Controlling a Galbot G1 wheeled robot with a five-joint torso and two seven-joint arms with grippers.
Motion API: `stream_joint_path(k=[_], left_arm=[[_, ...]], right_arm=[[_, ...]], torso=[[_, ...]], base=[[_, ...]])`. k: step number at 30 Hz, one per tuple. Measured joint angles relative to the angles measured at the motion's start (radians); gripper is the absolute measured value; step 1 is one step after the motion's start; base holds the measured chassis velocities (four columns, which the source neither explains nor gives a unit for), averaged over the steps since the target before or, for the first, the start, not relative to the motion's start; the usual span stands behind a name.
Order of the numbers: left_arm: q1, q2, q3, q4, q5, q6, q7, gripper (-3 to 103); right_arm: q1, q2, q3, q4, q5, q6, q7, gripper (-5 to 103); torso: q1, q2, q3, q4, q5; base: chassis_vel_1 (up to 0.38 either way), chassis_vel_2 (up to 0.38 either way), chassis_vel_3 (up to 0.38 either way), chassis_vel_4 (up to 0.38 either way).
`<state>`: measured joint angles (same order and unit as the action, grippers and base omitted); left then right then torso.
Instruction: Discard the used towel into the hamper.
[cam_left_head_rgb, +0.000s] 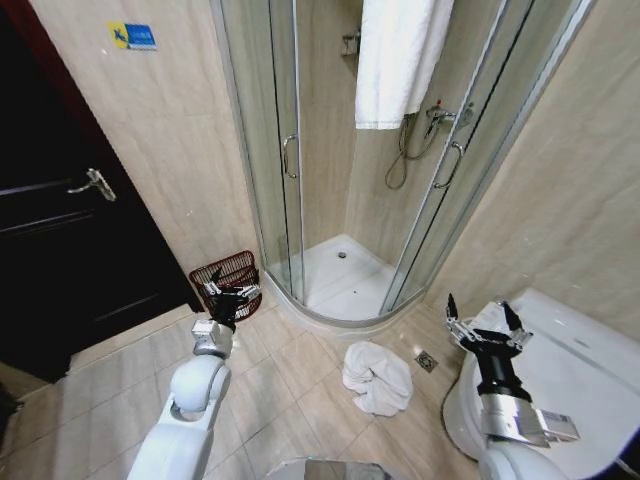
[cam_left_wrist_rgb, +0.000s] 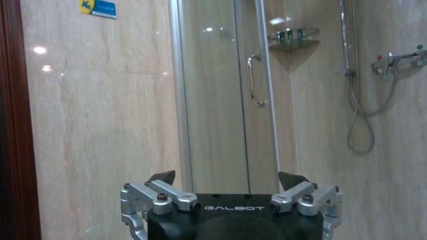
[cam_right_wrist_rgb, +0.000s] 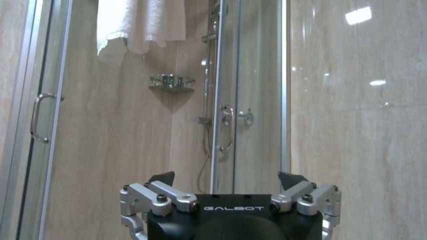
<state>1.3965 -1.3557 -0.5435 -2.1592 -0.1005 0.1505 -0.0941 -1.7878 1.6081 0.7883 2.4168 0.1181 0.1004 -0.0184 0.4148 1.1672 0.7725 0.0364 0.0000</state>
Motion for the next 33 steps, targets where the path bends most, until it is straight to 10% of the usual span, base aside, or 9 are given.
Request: stream_joint_path(k=[33], left_arm=[[-0.005,0.000,0.012,-0.028,-0.002,0.048,-0.034,100]], right_arm=[[-0.008,0.000,0.008,0.022,0.023,-0.014,0.011,100]], torso=[[0.082,0.181,0.099,0.0000,0.0000]], base=[[0.000,0.000,0.000,0.000]])
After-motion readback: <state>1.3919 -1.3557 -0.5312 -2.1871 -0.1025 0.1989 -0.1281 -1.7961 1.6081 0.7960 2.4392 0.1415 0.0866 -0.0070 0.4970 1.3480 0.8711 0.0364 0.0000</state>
